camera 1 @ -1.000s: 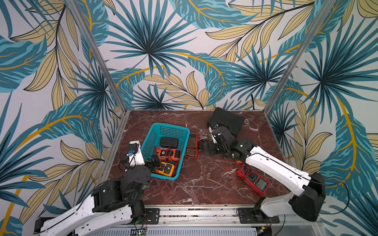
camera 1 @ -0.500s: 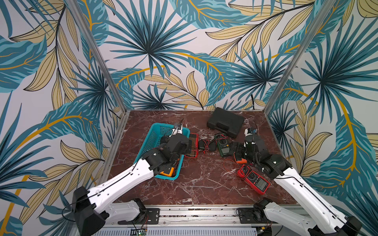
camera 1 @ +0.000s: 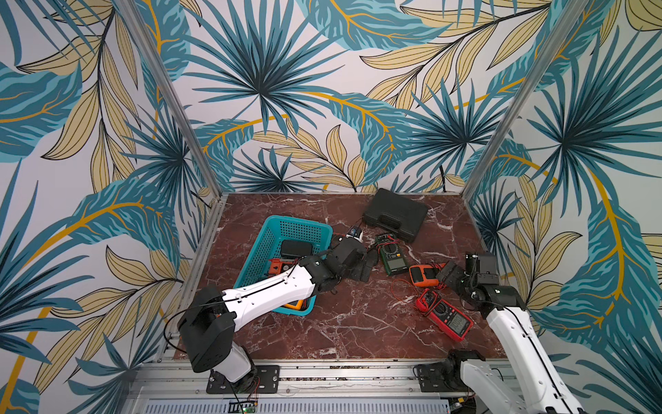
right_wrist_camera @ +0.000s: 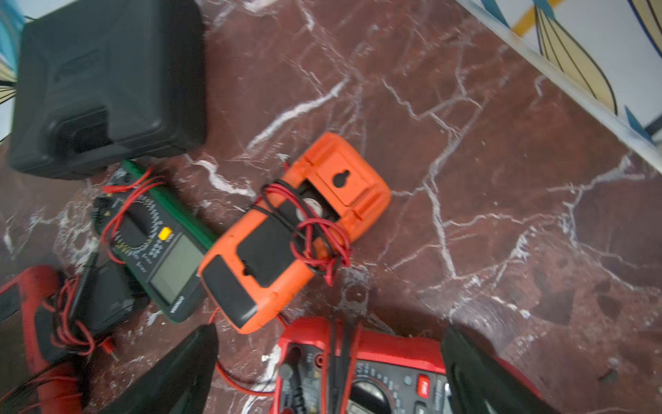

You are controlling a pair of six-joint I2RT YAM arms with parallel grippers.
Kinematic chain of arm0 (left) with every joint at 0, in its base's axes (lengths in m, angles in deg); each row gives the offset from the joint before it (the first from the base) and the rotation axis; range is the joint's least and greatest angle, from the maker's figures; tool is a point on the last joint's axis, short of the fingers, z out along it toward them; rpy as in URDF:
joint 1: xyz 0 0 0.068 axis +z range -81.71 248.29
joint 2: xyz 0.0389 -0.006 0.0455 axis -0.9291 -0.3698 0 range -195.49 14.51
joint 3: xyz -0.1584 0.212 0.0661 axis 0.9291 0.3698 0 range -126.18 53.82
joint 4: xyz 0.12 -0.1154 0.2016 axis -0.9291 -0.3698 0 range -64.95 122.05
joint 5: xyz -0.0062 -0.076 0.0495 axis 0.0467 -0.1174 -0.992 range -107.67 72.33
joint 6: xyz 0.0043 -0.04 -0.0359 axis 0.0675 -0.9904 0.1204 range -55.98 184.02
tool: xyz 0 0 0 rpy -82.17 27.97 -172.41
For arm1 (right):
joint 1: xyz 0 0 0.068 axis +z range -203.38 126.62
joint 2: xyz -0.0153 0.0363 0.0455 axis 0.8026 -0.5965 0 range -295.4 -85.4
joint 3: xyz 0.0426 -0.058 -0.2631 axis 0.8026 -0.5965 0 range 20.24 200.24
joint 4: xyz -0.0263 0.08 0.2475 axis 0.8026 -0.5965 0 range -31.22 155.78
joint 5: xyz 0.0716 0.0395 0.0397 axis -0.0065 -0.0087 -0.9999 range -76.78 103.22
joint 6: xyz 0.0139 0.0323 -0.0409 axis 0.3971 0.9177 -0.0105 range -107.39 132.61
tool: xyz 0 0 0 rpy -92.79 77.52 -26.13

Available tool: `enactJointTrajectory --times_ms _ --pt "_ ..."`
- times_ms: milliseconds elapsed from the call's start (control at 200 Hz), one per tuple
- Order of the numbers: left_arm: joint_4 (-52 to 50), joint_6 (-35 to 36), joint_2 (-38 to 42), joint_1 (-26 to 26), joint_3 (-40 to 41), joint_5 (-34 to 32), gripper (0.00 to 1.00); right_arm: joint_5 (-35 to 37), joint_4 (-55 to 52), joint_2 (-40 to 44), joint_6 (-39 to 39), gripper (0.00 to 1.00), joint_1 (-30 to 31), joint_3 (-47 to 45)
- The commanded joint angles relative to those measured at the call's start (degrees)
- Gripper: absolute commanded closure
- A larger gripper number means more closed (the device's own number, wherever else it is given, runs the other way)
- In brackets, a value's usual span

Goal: Put the multimeter into the basket
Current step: Adjust the multimeter at the center of the board.

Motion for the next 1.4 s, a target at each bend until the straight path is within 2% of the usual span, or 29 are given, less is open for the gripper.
enactJointTrajectory --times_ms 0,75,175,306,421,661,872,1012,1197,1282,1392 --pt "1.4 2.0 -0.8 -1.4 -2.8 -0.3 0.00 -8.7 3.0 0.6 -0.2 0.01 -4.9 -4.9" --pt "1.8 2.0 -1.3 -1.7 -2.6 0.6 0.00 -15.5 8.2 -1.9 -1.6 0.01 -6.4 -6.8" --pt "1.8 1.8 -1.7 -1.9 -2.5 1.1 0.00 -22.0 13.3 -7.3 -2.9 0.06 -6.4 -6.9" --pt "2.0 1.7 -1.9 -2.2 -2.3 1.4 0.00 -27.9 17.0 -14.2 -2.9 0.09 -6.4 -6.0" --pt "2.3 2.3 -2.3 -2.5 -2.4 1.1 0.00 -31.8 18.1 -16.1 -1.3 0.12 -6.4 -6.7" --pt "3.3 3.3 -2.7 -2.7 -2.5 1.8 0.00 -32.8 14.4 -8.7 1.0 0.13 -5.8 -10.5" --pt "3.5 3.4 -2.4 -2.7 -2.2 2.1 0.00 -35.5 16.2 -6.9 4.6 0.14 -3.4 -13.9" --pt "4.6 3.8 -2.2 -2.7 -1.5 2.5 0.00 -35.4 18.3 -6.7 7.9 0.16 1.4 -15.9" --pt "11.0 5.8 -0.6 -2.7 1.3 4.8 0.00 -32.5 20.9 -6.0 13.5 0.16 12.3 -16.4" --pt "13.8 7.8 0.7 -2.7 3.5 5.8 0.00 -32.6 19.2 -4.8 13.5 0.17 13.4 -14.7" --pt "19.3 10.7 3.0 -2.7 7.9 9.2 0.00 -29.1 11.5 -2.8 9.4 0.15 13.4 -8.7"
